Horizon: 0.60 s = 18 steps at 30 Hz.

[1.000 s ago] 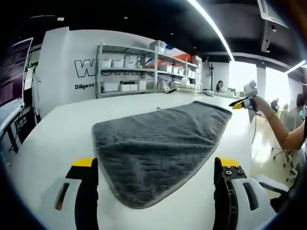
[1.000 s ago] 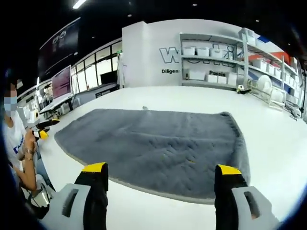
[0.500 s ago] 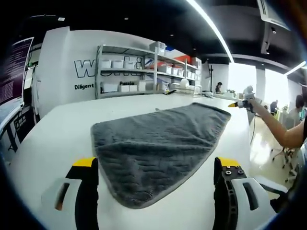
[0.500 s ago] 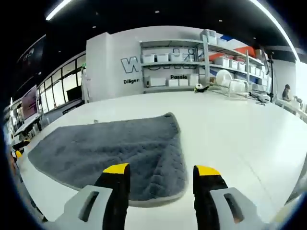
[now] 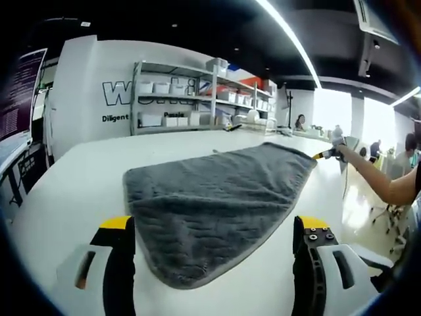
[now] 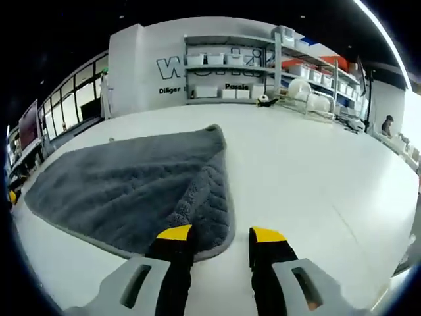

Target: Open the folded towel by lifting each exposed corner and separating the folded layers until the towel lies flat within the target outline without major curled edges

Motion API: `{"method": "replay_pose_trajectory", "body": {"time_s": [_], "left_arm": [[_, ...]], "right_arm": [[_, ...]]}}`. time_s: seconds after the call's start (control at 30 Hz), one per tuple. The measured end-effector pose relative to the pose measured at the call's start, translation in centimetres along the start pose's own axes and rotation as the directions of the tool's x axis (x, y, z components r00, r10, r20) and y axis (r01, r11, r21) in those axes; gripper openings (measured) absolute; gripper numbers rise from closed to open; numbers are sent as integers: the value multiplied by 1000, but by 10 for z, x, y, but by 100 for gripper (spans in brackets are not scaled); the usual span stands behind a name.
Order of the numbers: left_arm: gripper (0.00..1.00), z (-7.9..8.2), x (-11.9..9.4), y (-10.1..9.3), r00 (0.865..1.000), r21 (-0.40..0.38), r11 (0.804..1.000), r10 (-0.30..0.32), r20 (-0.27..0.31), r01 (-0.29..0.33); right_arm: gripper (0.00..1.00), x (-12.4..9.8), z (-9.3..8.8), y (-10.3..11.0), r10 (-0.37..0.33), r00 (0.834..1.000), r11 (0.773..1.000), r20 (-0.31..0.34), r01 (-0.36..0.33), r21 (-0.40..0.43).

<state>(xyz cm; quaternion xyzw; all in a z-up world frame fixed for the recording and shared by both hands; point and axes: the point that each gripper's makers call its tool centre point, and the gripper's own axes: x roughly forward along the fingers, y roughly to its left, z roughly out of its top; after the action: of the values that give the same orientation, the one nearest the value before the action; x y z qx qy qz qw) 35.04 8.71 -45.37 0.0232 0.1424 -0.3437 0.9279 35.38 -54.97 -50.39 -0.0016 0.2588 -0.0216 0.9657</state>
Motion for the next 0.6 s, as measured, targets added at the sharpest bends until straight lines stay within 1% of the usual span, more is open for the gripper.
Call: {"method": "replay_pose_trajectory", "body": {"time_s": [0.03, 0.1, 0.2, 0.27, 0.4, 0.5, 0.6], "left_arm": [[99, 1, 0, 0, 1000, 3, 1000, 0, 0, 0], [99, 1, 0, 0, 1000, 6, 1000, 2, -1, -2], [99, 2, 0, -1, 1000, 12, 1000, 4, -4, -4], [99, 2, -1, -1, 1000, 14, 1000, 7, -3, -7], [99, 2, -1, 0, 1000, 16, 1000, 10, -6, -10], [99, 1, -2, 0, 1000, 17, 1000, 11, -11, -11], [99, 1, -4, 1, 1000, 18, 1000, 18, -11, -17]], "right_arm": [[25, -2, -3, 2, 1, 1000, 1000, -19, -1, 17], [22, -2, -3, 3, 8, 1000, 1000, -27, -7, 13], [17, -2, -1, 4, 15, 999, 1000, -29, -15, -17], [13, -3, 0, 0, -12, 999, 999, -34, 11, -45], [13, -4, -1, -3, -26, 999, 999, -36, 25, -41], [13, -6, -2, -6, -32, 999, 999, -43, 31, -17], [12, -10, -5, -11, -58, 997, 998, -54, 57, -11]]}}
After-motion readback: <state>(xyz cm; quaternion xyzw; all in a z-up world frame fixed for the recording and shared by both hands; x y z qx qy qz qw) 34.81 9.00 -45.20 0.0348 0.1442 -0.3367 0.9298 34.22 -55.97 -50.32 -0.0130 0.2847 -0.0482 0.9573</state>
